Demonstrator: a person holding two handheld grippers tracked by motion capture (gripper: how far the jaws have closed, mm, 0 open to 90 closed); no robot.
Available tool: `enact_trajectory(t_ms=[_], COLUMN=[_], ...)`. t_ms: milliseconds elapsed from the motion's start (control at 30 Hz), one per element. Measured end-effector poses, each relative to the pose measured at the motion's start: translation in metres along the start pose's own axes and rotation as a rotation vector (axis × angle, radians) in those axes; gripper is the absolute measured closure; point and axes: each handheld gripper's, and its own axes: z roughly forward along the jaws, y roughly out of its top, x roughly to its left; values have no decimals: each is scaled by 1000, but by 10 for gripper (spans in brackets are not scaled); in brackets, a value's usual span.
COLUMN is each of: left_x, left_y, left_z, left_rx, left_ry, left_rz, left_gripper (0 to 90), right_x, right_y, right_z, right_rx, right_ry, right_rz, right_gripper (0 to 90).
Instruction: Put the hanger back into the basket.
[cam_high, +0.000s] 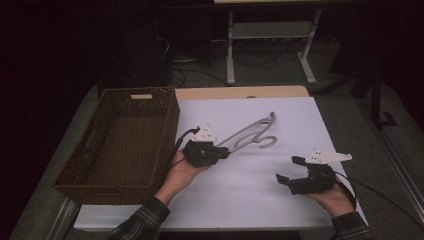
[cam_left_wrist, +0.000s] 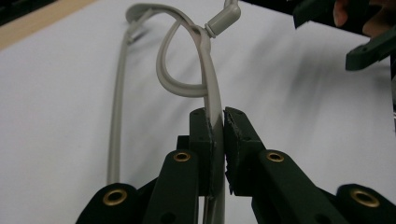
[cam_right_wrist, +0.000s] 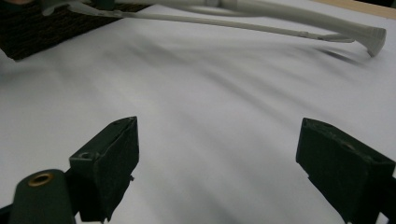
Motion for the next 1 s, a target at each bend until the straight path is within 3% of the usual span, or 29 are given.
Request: enact_trajectory(t_ms=[567, 1000], left_x=[10, 25], left_y=[31, 48], left_z=[-46, -96], left_rx=[-106, -133], left_ry=[35, 45], left_rz=[-59, -96], left_gripper=[830, 829], right_x=[-3, -3], right_y=[-2, -1], right_z=[0, -1], right_rx=[1, -2], right_ry=[-12, -17], right_rz=[3, 5], right_gripper=[132, 132])
